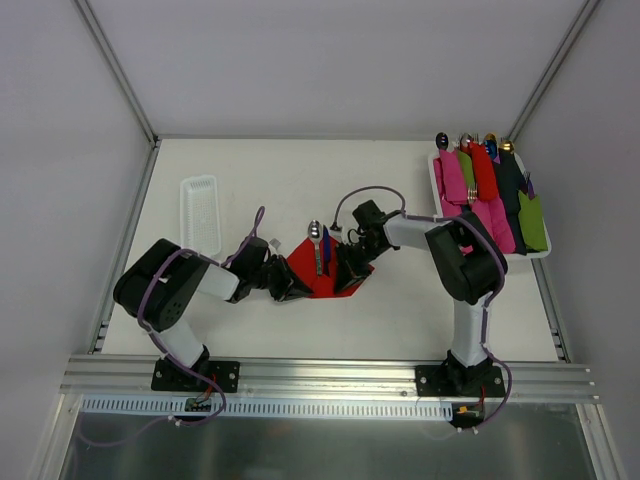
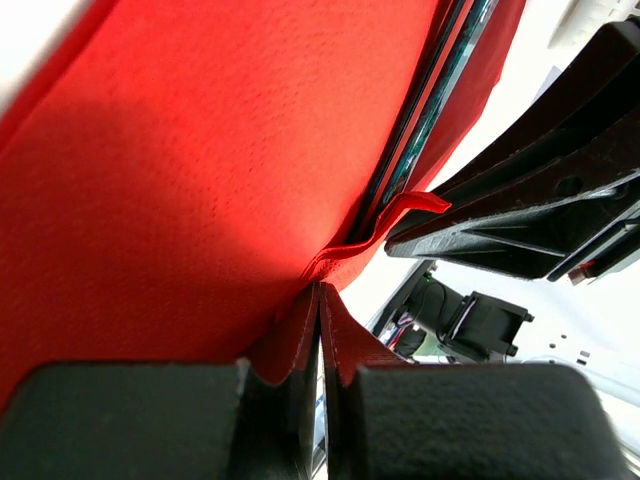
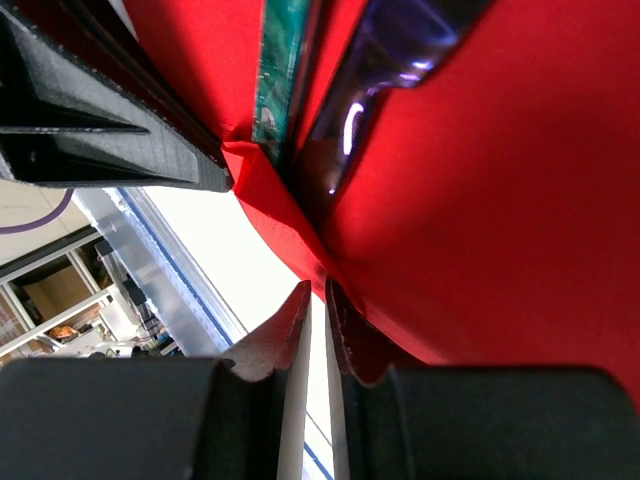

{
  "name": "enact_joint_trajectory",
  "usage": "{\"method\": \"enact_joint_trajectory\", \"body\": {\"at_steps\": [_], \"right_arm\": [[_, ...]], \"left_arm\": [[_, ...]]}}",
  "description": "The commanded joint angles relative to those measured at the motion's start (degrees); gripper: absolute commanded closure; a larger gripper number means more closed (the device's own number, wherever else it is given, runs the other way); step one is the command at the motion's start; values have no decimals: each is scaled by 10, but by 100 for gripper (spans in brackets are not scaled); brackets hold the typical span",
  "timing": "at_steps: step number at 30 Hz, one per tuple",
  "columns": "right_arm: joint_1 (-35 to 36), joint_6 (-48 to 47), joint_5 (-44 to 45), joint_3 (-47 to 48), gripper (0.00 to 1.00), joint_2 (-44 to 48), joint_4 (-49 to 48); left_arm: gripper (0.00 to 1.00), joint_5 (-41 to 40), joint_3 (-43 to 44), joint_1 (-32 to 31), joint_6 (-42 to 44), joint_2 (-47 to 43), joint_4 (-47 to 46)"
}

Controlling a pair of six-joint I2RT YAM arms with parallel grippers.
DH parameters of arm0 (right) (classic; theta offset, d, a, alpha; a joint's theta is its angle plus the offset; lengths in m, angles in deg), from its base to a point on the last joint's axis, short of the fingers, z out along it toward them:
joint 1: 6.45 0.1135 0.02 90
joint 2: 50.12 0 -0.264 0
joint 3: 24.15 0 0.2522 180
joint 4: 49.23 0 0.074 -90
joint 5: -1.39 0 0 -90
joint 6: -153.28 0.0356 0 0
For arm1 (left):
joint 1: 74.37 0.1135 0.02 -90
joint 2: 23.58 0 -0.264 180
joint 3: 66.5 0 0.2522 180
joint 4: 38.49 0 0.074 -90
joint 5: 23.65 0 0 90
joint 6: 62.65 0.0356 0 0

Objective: Place the utensils on the paper napkin and roll it up

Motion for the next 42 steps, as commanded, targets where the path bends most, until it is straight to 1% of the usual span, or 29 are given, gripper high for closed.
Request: {"method": "enact_joint_trajectory", "body": {"at_steps": [1, 6, 15, 17, 20, 24, 26, 29, 34, 42], "right_arm": [[-2, -19, 70, 18, 86, -16, 28], [-2, -28, 85, 22, 86, -20, 39], [-1, -36, 87, 28, 86, -22, 46], [-2, -38, 84, 30, 86, -19, 46], [-1, -38, 77, 33, 86, -15, 47], [-1, -39, 72, 36, 86, -15, 49], [-2, -41, 70, 37, 86, -14, 50], [-1, -43, 70, 39, 86, -15, 50], [-1, -43, 68, 45, 86, -15, 52], [-1, -42, 62, 52, 86, -22, 56]], "left_arm": [[100, -54, -15, 7, 31, -9, 78], [100, -68, -33, 13, 41, -46, 104], [100, -102, -41, 22, 85, -124, 197], [98, -101, -38, 22, 97, -138, 202], [91, -70, -21, 22, 128, -159, 190], [86, -55, 24, 6, 166, -206, 193], [85, -49, 35, 2, 176, -213, 195], [84, -39, 52, -1, 178, -204, 191], [85, -16, 68, -7, 172, -152, 162], [89, 3, 76, -18, 160, -97, 118]]}}
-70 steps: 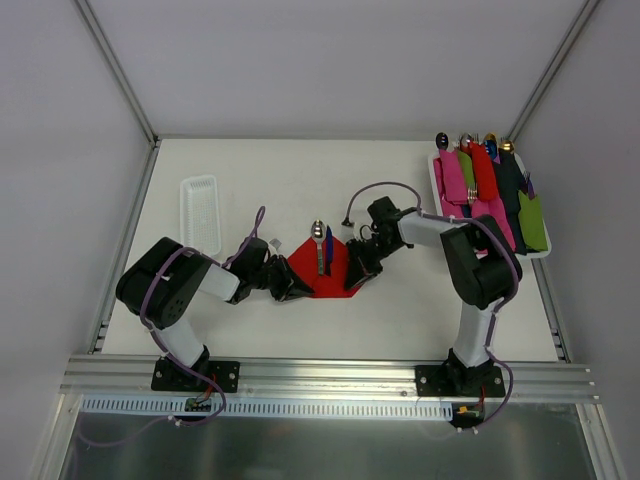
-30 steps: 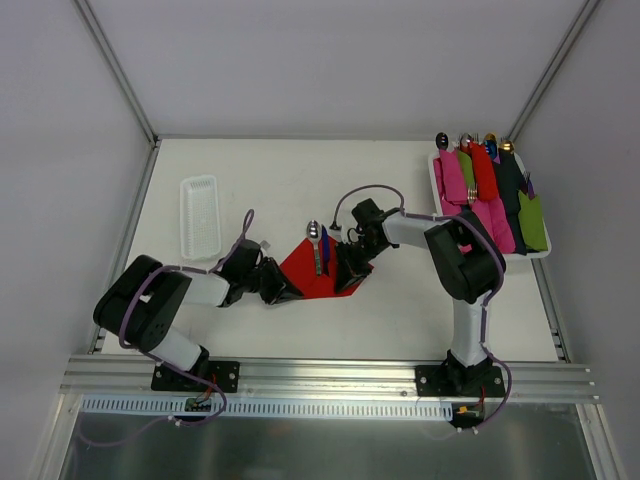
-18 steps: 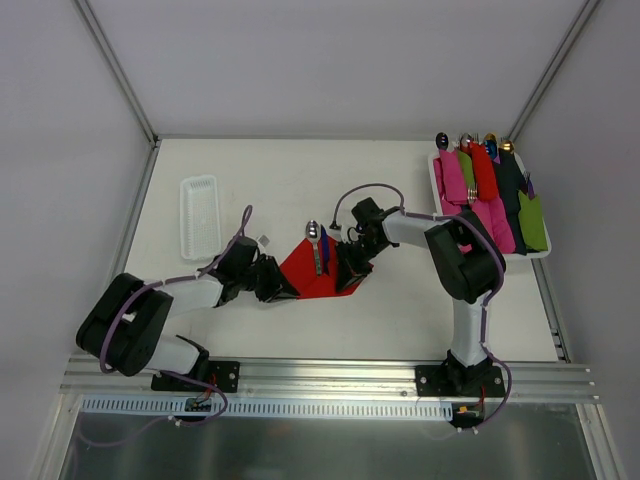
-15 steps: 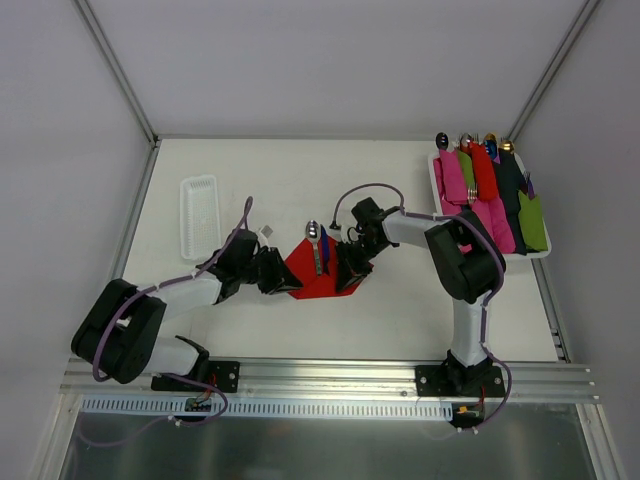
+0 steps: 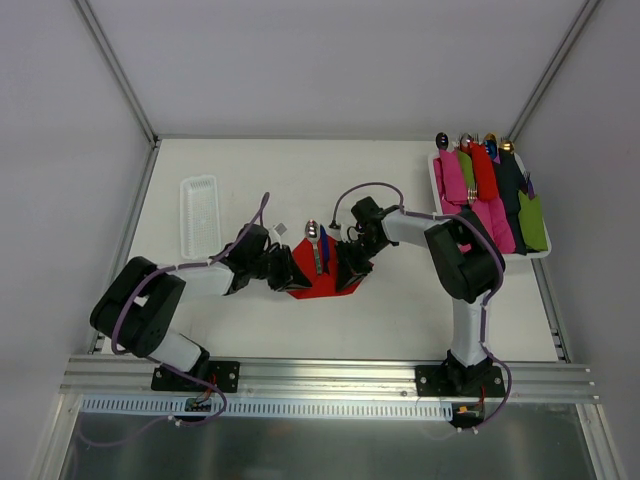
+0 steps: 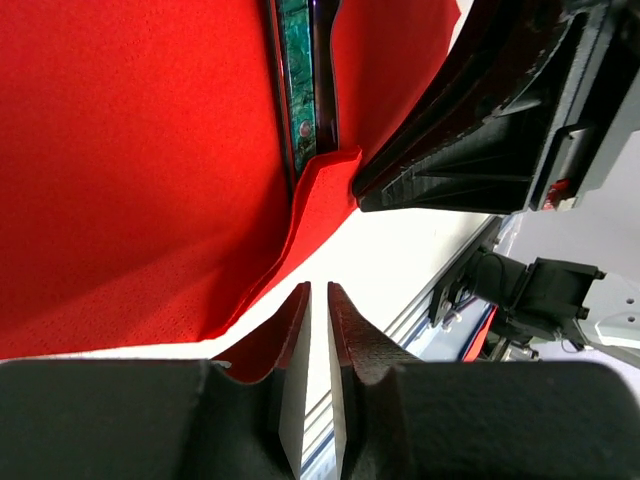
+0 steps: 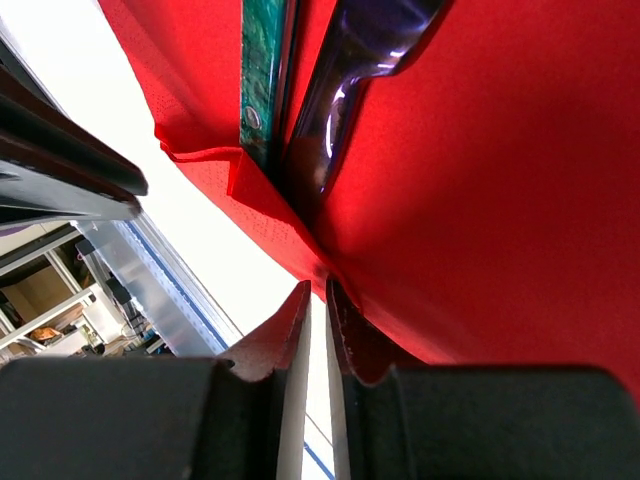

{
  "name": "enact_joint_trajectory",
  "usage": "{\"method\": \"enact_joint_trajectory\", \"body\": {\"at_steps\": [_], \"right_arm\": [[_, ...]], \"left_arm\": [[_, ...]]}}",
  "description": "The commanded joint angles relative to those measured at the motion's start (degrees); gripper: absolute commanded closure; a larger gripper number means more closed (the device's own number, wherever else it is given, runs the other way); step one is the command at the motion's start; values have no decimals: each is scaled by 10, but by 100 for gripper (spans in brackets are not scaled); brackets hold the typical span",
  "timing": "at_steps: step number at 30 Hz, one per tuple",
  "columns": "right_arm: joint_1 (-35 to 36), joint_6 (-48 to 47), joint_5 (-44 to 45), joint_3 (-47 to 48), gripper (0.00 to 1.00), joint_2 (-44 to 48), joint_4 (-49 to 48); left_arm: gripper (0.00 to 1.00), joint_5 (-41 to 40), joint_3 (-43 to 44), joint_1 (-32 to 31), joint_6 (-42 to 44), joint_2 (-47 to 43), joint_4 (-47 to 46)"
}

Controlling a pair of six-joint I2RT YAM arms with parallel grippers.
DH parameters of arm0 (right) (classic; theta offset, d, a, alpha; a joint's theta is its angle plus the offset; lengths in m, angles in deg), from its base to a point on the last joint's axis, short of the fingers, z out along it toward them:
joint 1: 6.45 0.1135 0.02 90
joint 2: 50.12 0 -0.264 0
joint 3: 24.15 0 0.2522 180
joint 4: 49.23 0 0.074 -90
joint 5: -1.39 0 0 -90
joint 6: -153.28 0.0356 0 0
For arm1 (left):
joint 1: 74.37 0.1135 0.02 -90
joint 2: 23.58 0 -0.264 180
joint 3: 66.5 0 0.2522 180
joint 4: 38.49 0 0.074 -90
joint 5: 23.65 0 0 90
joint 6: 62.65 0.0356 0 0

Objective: Place the utensils on the paper napkin and roll it up

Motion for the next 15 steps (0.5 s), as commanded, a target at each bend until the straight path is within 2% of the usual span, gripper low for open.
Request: {"method": "enact_joint_trajectory", "body": {"at_steps": [1, 15], "right_arm": [[-2, -17, 32, 16, 86, -13, 6], [-2, -21, 34, 17, 85, -15, 10]], "left_arm": [[89, 21, 20, -9, 3, 17, -38], [91, 18, 35, -30, -13, 49, -82]]}}
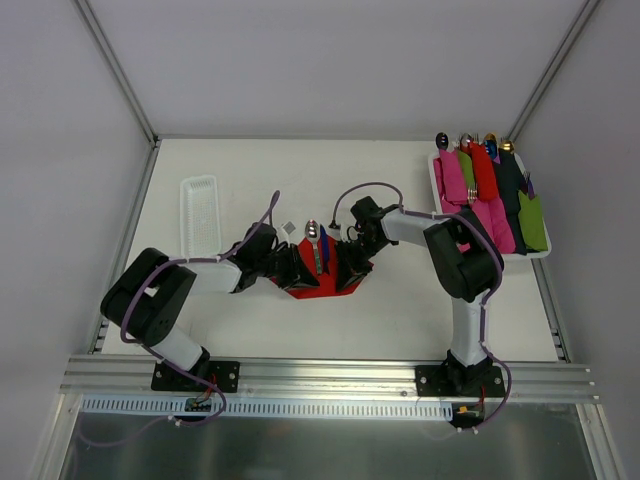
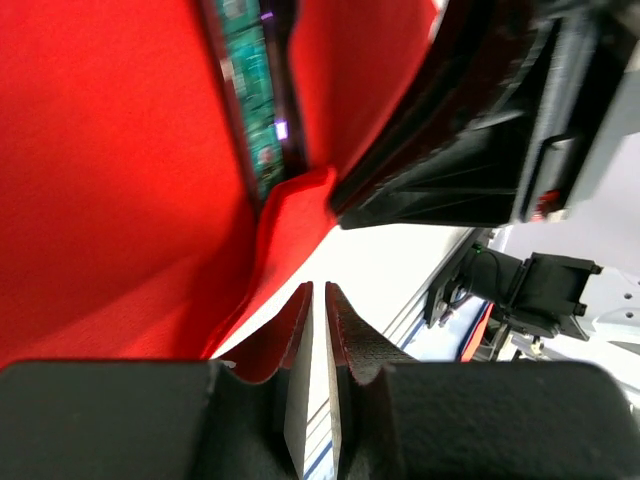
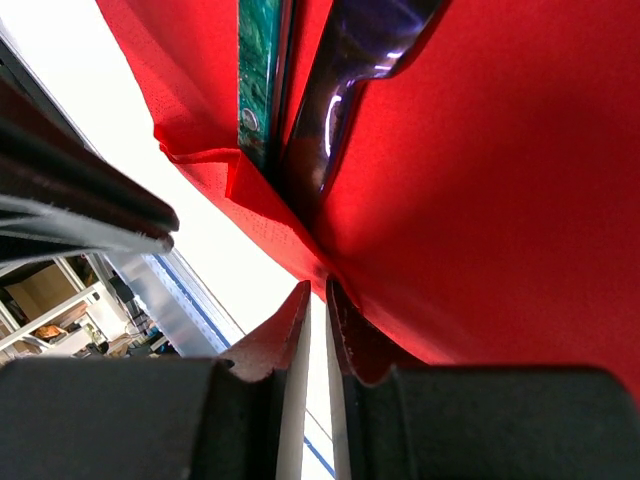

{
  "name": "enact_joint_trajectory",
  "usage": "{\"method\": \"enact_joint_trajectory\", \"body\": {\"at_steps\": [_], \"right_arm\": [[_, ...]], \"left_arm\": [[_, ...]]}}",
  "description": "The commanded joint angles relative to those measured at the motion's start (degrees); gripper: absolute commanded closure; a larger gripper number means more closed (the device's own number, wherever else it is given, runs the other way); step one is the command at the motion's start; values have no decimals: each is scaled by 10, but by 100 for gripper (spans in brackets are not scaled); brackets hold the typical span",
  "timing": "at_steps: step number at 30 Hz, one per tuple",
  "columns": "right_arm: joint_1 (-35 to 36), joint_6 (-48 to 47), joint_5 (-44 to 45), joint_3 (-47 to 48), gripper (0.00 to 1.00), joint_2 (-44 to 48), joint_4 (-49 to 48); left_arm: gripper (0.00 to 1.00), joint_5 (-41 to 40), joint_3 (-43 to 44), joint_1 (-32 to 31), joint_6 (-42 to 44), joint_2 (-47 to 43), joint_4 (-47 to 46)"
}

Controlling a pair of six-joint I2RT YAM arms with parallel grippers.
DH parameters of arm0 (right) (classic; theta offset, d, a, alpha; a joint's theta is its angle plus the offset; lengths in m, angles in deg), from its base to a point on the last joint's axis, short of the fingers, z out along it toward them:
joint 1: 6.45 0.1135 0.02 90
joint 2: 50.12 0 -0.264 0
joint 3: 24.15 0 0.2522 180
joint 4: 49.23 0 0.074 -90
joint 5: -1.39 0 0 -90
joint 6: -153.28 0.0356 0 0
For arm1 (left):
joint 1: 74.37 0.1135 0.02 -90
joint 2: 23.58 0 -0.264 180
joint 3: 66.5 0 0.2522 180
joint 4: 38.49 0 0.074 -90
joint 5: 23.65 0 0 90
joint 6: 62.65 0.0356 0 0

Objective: Place the utensils on the paper napkin and roll it up

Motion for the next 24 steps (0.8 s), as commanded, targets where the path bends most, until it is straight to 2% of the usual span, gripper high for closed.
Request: {"method": "enact_joint_trajectory", "body": {"at_steps": [1, 8, 14, 18, 24], "right_arm": [[-1, -21, 35, 8, 85, -9, 0], [-2, -24, 34, 8, 85, -7, 1], [-2, -25, 33, 9, 85, -8, 1], [-1, -26, 35, 9, 85, -8, 2], [-2, -27, 35, 10, 85, -8, 2]], "left_arm": [[90, 12, 19, -8, -6, 5, -43], [90, 31, 5, -10, -49, 52, -155], [94, 41, -4, -10, -86, 102, -253], [97, 38, -5, -9, -97, 124, -279], [100, 23, -11, -8, -95, 134, -268]]}}
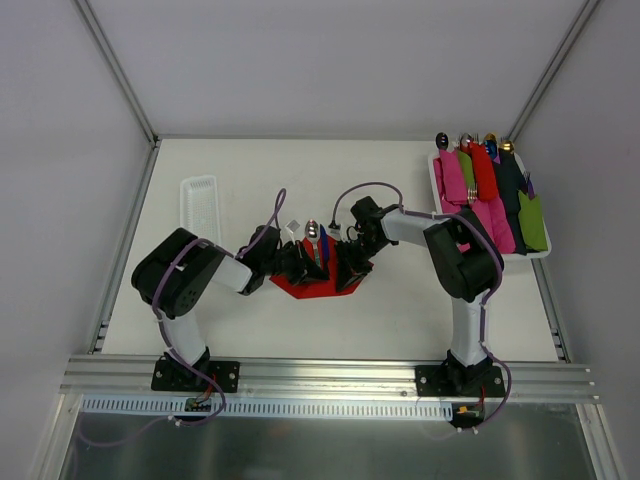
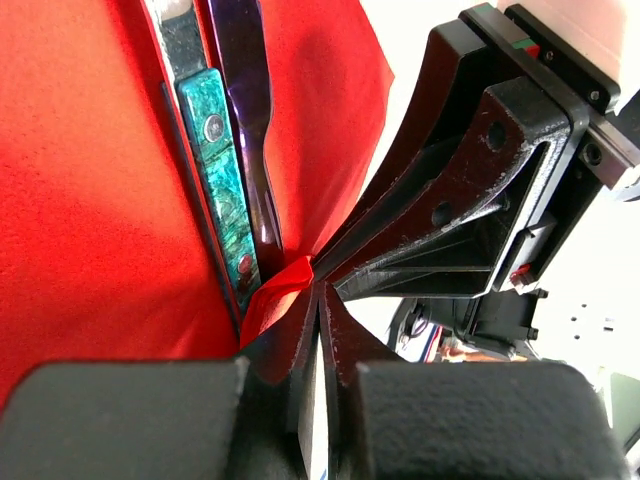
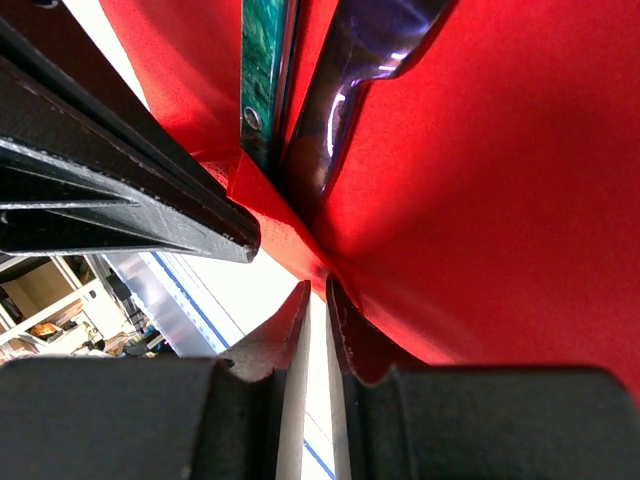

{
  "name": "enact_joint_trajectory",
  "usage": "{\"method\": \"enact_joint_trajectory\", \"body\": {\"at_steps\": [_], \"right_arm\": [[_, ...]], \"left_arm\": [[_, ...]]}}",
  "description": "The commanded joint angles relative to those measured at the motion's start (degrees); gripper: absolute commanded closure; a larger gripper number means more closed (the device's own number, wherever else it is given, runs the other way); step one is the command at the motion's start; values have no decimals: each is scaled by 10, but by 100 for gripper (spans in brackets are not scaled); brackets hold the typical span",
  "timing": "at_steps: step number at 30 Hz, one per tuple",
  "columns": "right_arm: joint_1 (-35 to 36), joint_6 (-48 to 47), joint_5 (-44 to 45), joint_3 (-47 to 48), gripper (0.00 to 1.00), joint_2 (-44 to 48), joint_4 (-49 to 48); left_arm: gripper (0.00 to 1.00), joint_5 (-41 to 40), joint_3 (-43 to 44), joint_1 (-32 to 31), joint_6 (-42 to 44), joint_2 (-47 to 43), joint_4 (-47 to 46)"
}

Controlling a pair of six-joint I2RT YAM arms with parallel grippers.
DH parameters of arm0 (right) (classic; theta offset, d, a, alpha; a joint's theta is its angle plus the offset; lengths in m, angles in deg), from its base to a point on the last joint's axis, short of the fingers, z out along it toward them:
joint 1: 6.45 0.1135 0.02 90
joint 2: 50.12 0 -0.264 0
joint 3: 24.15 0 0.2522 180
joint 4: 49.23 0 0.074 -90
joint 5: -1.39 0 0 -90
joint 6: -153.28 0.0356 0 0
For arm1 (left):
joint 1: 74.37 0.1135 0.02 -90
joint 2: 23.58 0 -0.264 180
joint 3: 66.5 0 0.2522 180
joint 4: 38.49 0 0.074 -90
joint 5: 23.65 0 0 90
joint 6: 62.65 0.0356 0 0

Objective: Place the utensils on the paper napkin and roll it up

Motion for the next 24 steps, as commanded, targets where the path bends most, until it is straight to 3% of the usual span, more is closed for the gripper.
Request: {"method": "enact_joint_trajectory", "body": {"at_steps": [1, 16, 24], "right_arm": [[-1, -20, 37, 9, 85, -7, 2], [-3, -34, 26, 8, 82, 22, 16], [-69, -38, 19, 11, 68, 84, 34]], "left_arm": [[100, -9, -7, -4, 0, 7, -32], [100, -13, -19, 4, -18, 59, -53], [100, -14, -22, 7, -22, 63, -59]]}}
